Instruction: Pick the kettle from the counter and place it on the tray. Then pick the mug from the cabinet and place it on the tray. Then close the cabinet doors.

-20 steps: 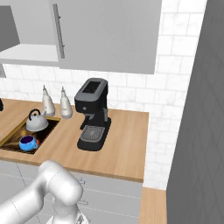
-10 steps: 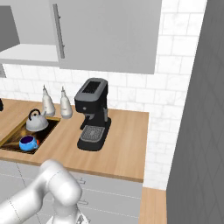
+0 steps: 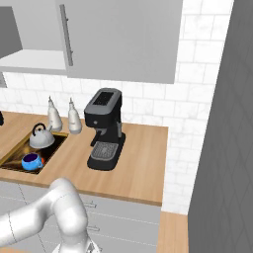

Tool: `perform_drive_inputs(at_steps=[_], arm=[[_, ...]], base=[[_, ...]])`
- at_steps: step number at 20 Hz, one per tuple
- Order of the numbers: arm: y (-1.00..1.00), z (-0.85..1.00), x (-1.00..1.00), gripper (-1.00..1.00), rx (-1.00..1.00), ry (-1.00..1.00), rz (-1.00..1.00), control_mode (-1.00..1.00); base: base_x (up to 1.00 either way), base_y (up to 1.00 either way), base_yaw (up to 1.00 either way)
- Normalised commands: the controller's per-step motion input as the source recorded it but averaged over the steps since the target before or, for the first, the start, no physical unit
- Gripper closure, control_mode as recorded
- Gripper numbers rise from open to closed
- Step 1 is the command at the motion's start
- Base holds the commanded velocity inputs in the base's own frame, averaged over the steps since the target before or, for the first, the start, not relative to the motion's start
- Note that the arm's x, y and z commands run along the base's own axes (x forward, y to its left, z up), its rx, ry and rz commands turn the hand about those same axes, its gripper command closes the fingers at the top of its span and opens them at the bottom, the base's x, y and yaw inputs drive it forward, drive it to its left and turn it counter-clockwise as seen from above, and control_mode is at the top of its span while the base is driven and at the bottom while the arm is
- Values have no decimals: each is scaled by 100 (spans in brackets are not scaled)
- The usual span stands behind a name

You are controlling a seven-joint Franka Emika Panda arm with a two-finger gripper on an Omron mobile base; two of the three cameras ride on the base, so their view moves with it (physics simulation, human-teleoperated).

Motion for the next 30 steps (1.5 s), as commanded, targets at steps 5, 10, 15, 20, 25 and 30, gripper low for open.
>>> perform_drive_inputs(at_steps=[5,10,15,20,25,30], arm=[[-32,56,-6,-100,0,20,-11,-100],[-82,37,-10,-100,6,31,-16,-100],[-95,38,-1,-100,4,26,-7,-100],[-99,42,3,-100,1,27,-3,-100],[-97,46,13,-100,0,28,-2,-100],[-93,47,18,-100,0,29,-2,-100]], base=[[0,0,0],[0,0,0],[0,0,0],[0,0,0],[0,0,0],[0,0,0]])
